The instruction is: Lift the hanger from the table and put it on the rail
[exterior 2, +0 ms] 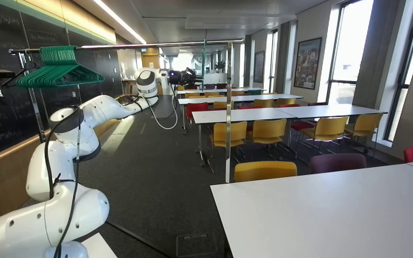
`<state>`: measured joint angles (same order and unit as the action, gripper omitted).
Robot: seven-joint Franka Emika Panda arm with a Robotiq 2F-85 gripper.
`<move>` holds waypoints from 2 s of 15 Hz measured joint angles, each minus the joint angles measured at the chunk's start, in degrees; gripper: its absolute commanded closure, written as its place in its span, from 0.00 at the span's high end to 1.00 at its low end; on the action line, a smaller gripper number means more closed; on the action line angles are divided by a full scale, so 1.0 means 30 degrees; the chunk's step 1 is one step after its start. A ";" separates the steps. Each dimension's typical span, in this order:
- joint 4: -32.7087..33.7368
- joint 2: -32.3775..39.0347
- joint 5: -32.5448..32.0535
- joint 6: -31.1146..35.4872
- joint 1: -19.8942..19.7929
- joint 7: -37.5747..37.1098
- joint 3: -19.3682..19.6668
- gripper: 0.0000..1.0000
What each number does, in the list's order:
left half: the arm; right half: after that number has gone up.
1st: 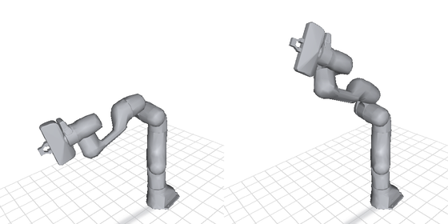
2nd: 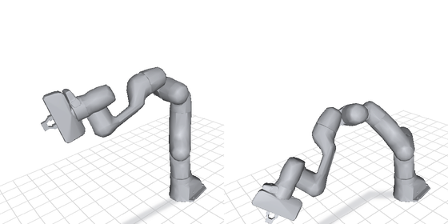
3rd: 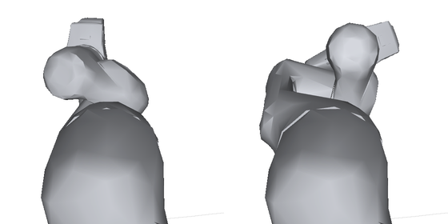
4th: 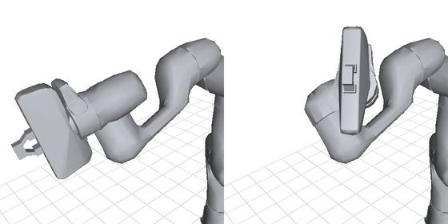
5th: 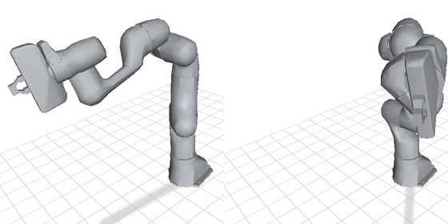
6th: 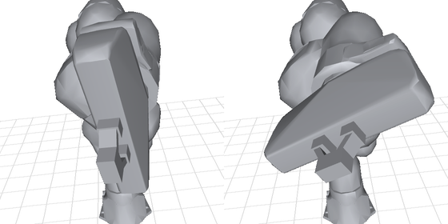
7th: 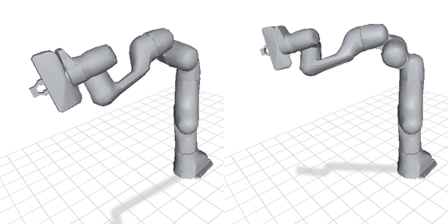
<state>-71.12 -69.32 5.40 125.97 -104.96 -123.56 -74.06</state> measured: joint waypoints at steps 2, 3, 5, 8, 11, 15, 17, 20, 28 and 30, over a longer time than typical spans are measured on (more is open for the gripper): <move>-0.0284 -0.0035 0.0000 0.0095 0.0146 0.0008 -0.0057 0.02; -0.0432 -0.0043 0.0000 0.0273 0.0225 -0.0084 -0.0057 0.02; -0.0711 -0.0063 0.0061 0.0817 0.0333 -0.0977 -0.0040 0.02; -0.1162 -0.0230 0.0126 0.1602 0.0532 -0.2775 0.0023 0.02; -0.1543 -0.0564 0.0143 0.2192 0.0718 -0.4097 0.0070 0.02; -0.1945 -0.0865 0.0143 0.2739 0.0911 -0.5093 0.0170 0.02; -0.2159 -0.1120 0.0143 0.2965 0.1000 -0.5802 0.0337 0.02; -0.2327 -0.1626 0.0143 0.3211 0.1027 -0.7173 0.0637 0.02; -0.2561 -0.4067 0.3458 0.3307 0.0730 -0.8192 0.2576 0.39; -0.2947 -0.4547 0.4328 0.3189 0.0683 -0.8649 0.3003 0.57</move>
<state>-79.96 -82.96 18.38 135.54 -102.91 -149.51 -65.06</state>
